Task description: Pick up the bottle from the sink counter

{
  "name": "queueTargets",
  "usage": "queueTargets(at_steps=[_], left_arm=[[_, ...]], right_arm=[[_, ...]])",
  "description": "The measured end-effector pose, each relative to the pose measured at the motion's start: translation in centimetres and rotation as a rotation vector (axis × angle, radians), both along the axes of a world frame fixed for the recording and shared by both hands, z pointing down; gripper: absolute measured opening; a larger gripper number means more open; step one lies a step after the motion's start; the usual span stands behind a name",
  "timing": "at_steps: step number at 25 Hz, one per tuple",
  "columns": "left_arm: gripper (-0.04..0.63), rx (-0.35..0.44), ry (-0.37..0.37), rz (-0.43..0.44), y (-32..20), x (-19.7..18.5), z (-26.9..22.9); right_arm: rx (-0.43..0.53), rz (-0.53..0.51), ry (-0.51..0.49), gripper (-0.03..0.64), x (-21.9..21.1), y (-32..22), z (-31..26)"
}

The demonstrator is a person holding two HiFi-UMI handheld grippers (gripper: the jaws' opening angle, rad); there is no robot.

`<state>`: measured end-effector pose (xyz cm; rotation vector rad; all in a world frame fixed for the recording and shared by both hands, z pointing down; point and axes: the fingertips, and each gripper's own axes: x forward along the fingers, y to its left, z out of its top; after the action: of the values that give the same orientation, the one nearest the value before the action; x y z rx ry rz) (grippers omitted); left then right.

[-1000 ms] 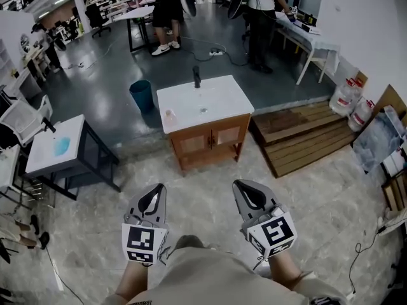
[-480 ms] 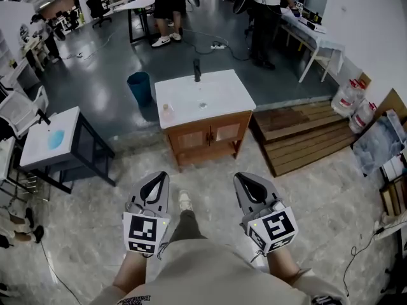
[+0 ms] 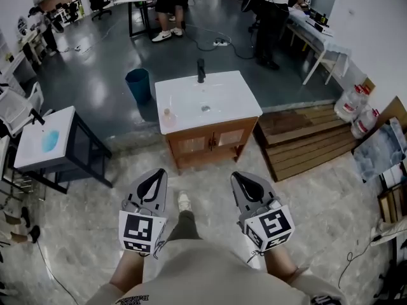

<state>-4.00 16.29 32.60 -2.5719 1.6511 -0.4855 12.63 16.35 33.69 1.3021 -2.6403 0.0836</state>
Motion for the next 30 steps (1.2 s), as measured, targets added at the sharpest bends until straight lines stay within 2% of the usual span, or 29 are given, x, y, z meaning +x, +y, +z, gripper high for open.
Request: queueTargets(at_steps=[8,15,19,25,30], left_arm=[[0.006,-0.03,0.008,0.001,-9.4,-2.9,0.7],[0.006,-0.057,0.009,0.02,-19.1,-5.8,0.3],[0.006,-0.062,0.01,0.03,-24.6,-8.0,0.2],[0.006,-0.085,0.018,0.047,-32.9,-10.5,0.5],[0.006,-0.101,0.008,0.055,-37.5,-11.9,1.2]], right_arm=[[-0.02,-0.005,0.007,-0.003,-3.1,-9.5,0.4],[-0.079,0.017,0.023,-0.003,-6.0,-18.7,0.1],[-0.05,0.016,0.06,-0.003,-8.2,-24.6,-0.7],[-0.047,0.036,0.051,-0.003,-10.8,-33.0,-1.3],[-0.066,0.038,0.068,-0.003,-12.2,-37.9,-0.4]])
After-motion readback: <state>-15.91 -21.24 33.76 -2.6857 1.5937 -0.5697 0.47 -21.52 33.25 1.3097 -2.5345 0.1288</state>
